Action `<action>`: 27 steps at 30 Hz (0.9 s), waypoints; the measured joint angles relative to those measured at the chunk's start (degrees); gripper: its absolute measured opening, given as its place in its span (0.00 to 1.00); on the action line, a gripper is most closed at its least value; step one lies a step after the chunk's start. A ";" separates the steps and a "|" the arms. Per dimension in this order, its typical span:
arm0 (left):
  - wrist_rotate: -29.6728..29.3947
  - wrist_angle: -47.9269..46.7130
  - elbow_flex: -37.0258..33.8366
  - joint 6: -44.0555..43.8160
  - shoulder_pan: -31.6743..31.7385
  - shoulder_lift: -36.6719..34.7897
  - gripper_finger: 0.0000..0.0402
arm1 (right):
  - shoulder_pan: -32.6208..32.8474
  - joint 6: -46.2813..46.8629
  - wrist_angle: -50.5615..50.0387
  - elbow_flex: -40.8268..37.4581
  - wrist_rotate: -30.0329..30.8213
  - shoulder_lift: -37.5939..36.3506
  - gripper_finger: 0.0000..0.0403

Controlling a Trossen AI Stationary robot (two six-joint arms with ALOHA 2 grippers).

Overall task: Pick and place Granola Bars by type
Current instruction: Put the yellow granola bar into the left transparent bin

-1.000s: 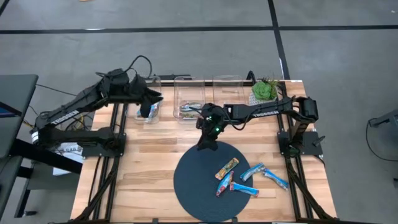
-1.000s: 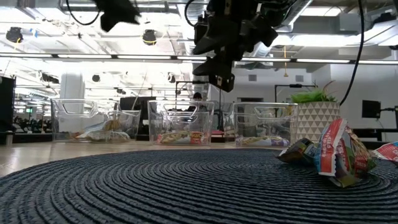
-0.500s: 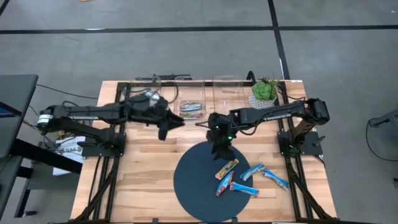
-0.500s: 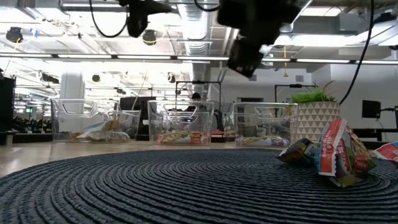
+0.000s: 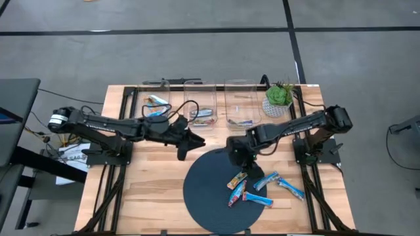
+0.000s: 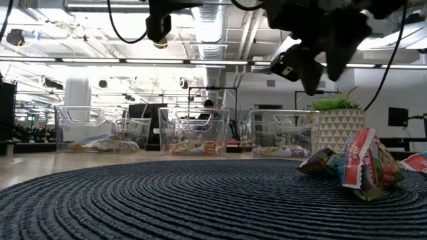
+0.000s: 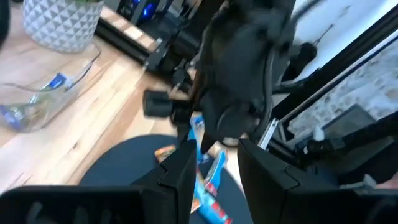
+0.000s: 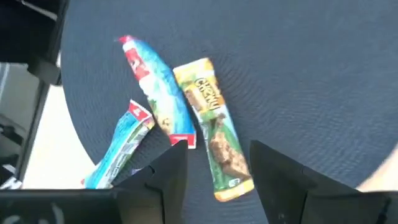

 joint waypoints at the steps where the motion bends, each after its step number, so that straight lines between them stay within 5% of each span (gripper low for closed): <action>1: -0.94 0.50 0.03 -0.36 -0.70 0.17 0.27 | 0.77 0.17 0.10 -0.34 0.72 0.10 0.41; 12: -7.48 0.84 0.02 -1.04 -5.66 0.38 0.27 | 7.22 0.69 4.15 -6.31 9.72 0.13 0.41; 27: -7.65 0.27 0.02 -1.04 -6.02 1.01 0.27 | 8.00 1.53 7.82 -8.06 10.42 1.42 0.41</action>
